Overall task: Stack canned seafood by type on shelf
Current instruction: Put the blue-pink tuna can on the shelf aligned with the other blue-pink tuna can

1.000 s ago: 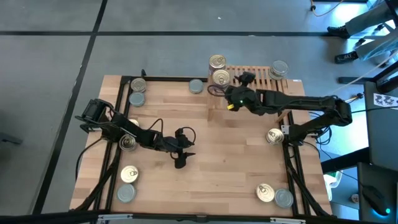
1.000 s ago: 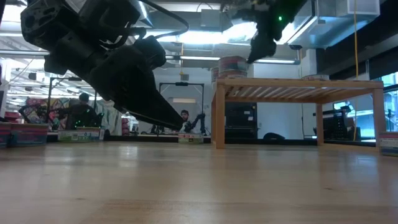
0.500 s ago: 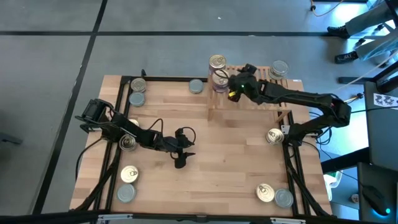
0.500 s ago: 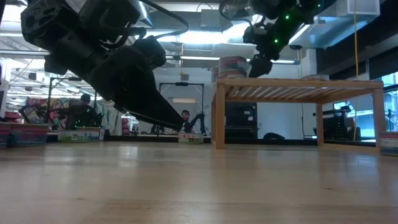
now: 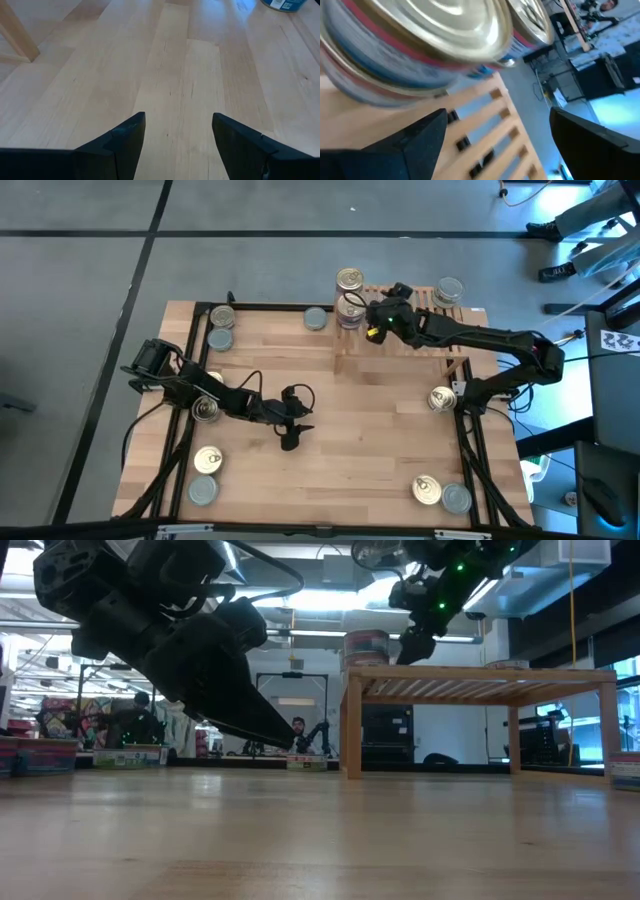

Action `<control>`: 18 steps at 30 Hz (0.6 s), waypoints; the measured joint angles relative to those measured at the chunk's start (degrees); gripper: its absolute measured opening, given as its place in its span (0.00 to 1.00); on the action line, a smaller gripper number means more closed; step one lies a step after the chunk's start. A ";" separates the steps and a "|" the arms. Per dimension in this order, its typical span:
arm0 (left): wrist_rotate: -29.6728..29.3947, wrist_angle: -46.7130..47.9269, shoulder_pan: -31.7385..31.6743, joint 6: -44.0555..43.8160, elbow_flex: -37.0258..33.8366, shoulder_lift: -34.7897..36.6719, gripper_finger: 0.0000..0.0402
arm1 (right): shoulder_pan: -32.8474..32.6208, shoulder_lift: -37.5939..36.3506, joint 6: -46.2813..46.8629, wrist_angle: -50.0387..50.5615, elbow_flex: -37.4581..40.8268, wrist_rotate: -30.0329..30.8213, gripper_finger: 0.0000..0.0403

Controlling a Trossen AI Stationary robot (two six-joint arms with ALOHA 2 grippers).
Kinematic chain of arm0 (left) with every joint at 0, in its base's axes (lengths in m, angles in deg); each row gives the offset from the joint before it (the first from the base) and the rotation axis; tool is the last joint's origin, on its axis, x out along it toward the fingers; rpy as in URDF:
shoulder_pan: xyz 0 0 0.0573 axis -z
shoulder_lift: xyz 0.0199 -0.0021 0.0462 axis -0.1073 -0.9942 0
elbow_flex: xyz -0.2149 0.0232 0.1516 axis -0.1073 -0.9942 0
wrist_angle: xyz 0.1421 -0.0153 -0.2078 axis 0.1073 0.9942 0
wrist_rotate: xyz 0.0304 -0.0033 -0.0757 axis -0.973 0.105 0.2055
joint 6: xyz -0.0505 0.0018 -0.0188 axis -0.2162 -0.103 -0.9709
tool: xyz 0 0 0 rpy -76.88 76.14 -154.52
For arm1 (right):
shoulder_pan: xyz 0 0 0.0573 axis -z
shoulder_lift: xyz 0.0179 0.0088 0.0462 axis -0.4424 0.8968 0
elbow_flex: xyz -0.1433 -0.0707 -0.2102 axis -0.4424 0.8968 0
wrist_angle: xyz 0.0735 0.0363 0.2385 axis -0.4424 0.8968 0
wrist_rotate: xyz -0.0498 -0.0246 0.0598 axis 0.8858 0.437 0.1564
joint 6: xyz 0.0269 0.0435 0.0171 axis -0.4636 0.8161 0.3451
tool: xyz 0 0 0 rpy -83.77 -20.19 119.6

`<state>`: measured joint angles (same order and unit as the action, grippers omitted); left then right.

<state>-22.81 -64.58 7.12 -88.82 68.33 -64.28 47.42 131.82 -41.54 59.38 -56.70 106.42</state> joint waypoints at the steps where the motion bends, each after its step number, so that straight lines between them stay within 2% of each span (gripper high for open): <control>1: 0.00 0.02 0.02 -0.14 0.00 0.00 0.57 | -0.93 -0.61 0.01 1.05 -0.11 0.88 0.85; 5: 0.00 0.63 0.02 -0.75 0.02 0.00 0.57 | -7.52 -4.48 6.00 8.92 -2.13 0.78 0.85; 8: 0.00 0.96 -0.04 -0.68 0.02 0.00 0.57 | -14.14 -7.19 12.65 12.49 -2.11 -5.49 0.85; 12: -0.02 4.85 -0.09 0.42 1.25 0.86 0.57 | -23.23 -8.50 19.06 10.96 0.94 -14.91 0.85; 14: -0.02 12.34 -0.07 0.21 3.47 3.03 0.57 | -27.75 -8.40 20.50 7.87 3.83 -16.59 0.85; 18: -0.04 37.30 0.64 -6.21 9.76 9.30 0.57 | -34.62 -7.83 20.75 -3.40 11.82 -16.60 0.85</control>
<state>-22.86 -27.28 7.76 -95.03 78.09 -54.98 12.80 123.98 -20.80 55.98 -44.88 89.82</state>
